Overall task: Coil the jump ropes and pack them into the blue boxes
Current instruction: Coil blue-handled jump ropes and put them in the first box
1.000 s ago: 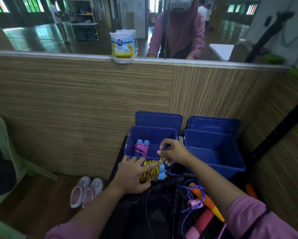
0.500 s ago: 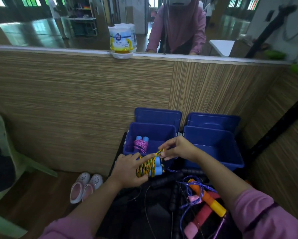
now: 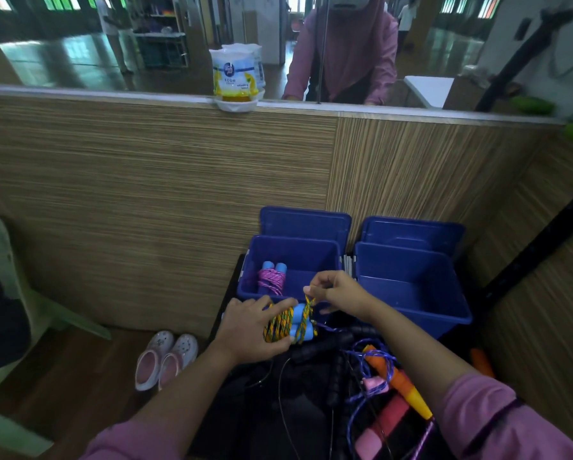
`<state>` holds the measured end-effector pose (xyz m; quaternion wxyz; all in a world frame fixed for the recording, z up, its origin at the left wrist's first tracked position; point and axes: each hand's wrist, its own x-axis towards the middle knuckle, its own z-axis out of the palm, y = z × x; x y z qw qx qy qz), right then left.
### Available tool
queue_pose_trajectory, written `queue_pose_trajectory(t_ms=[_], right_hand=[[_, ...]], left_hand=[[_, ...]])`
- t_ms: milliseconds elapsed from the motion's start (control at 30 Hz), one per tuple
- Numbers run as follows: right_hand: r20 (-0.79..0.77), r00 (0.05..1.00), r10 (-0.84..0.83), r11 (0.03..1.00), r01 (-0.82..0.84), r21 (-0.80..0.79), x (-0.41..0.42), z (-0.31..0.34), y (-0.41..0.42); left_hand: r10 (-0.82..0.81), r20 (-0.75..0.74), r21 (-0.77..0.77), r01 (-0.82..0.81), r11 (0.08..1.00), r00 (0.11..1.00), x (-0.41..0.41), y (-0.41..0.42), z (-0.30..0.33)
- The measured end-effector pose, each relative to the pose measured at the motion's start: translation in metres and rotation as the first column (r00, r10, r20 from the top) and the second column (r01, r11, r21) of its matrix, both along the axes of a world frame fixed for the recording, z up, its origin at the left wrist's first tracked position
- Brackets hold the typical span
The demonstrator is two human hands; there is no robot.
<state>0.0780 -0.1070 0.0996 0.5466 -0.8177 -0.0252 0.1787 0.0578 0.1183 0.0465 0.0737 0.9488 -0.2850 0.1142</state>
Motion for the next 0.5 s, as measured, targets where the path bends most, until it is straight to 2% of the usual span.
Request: queue_pose_trajectory(t_ms=[100, 200, 333, 500], right_hand=[[-0.002, 1.0, -0.021, 0.999, 0.021, -0.028, 0.0, -0.003, 0.006], [-0.056, 0.991, -0.118, 0.993, 0.117, -0.036, 0.0, -0.004, 0.01], [-0.236, 0.939, -0.25, 0.965, 0.262, 0.018, 0.0, -0.002, 0.016], [-0.44, 0.865, -0.242, 0.962, 0.272, 0.005, 0.0, 0.004, 0.013]], left_hand=[[-0.01, 0.049, -0.019, 0.011, 1.0, 0.999, 0.0, -0.007, -0.001], [0.006, 0.091, -0.061, -0.001, 0.998, 0.996, 0.001, -0.011, -0.002], [-0.048, 0.198, -0.042, 0.057, 0.997, 0.979, 0.001, -0.011, -0.001], [-0.069, 0.249, -0.005, 0.073, 0.997, 0.966, 0.003, -0.013, -0.001]])
